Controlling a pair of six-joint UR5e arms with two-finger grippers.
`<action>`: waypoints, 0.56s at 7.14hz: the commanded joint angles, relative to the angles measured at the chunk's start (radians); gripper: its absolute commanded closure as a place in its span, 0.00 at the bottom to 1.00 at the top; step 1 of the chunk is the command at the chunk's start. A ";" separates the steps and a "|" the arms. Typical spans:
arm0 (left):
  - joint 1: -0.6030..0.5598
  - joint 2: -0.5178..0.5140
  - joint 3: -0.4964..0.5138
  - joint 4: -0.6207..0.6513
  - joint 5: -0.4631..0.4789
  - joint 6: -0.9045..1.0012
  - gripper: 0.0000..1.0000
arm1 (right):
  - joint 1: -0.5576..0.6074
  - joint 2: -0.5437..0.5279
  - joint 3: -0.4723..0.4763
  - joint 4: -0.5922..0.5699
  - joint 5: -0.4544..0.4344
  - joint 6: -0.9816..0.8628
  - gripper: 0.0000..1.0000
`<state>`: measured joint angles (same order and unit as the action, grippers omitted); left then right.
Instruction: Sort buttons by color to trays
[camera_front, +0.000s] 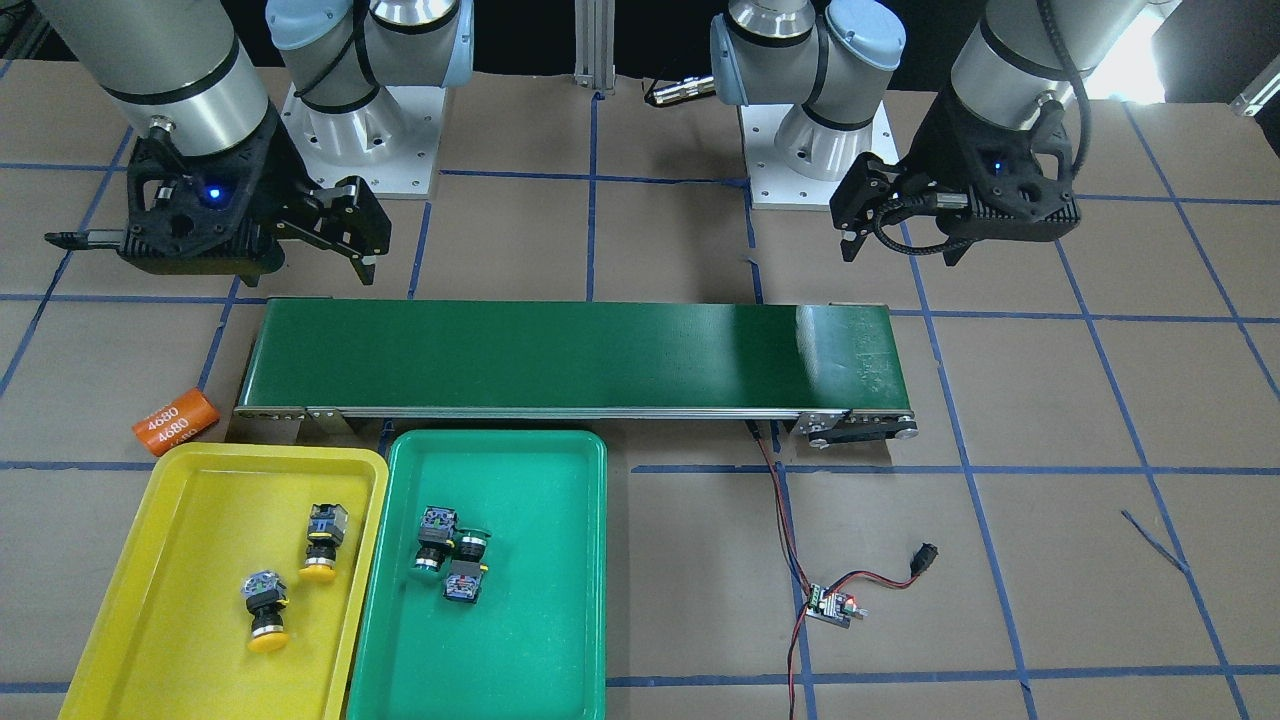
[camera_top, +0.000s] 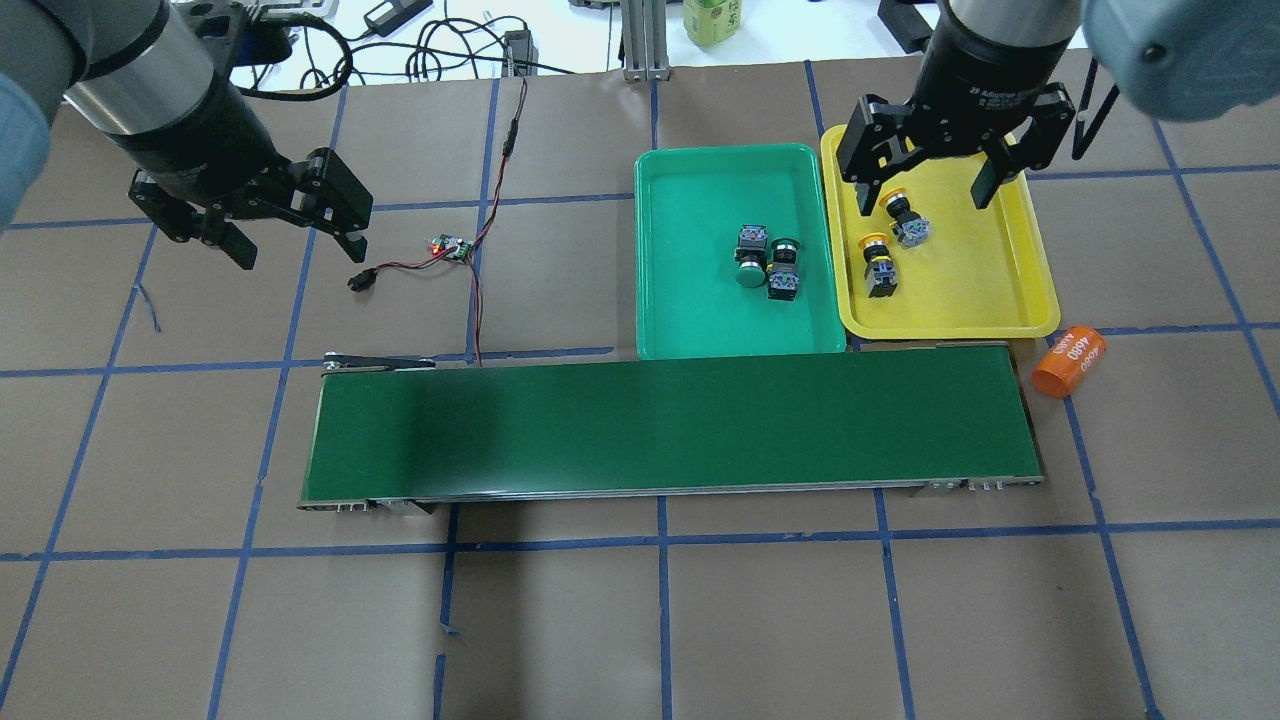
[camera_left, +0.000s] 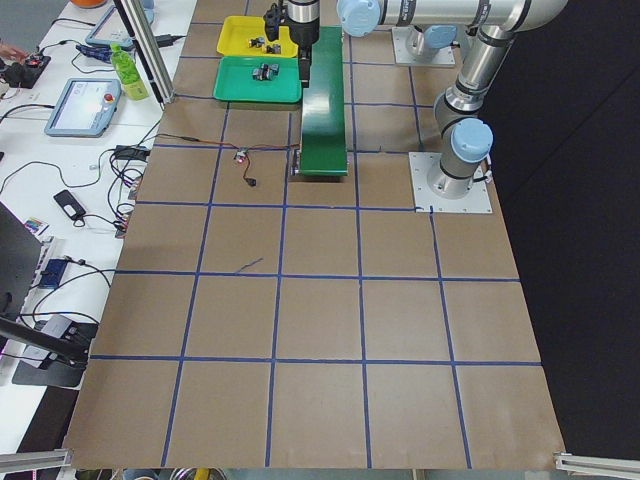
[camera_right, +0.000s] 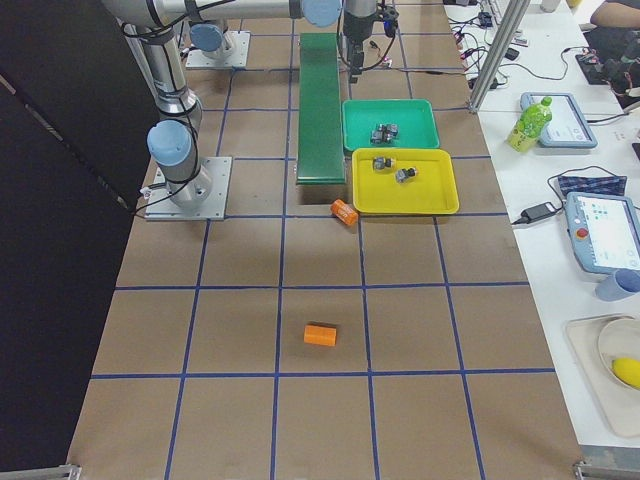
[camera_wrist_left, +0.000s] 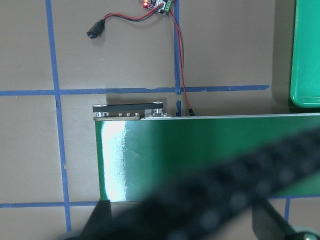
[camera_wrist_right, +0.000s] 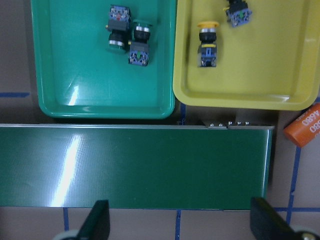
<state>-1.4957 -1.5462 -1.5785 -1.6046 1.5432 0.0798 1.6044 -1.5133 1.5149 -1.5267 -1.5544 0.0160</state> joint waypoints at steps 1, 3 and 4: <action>0.000 0.000 0.000 0.000 -0.002 0.000 0.00 | -0.001 -0.117 0.147 -0.018 0.004 0.016 0.00; 0.000 0.000 0.000 -0.002 0.000 0.000 0.00 | -0.003 -0.125 0.165 -0.082 0.004 0.016 0.00; 0.000 0.000 0.000 -0.003 -0.002 -0.002 0.00 | -0.003 -0.123 0.165 -0.095 0.004 0.015 0.00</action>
<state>-1.4957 -1.5463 -1.5785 -1.6063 1.5428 0.0795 1.6021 -1.6340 1.6741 -1.5992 -1.5513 0.0316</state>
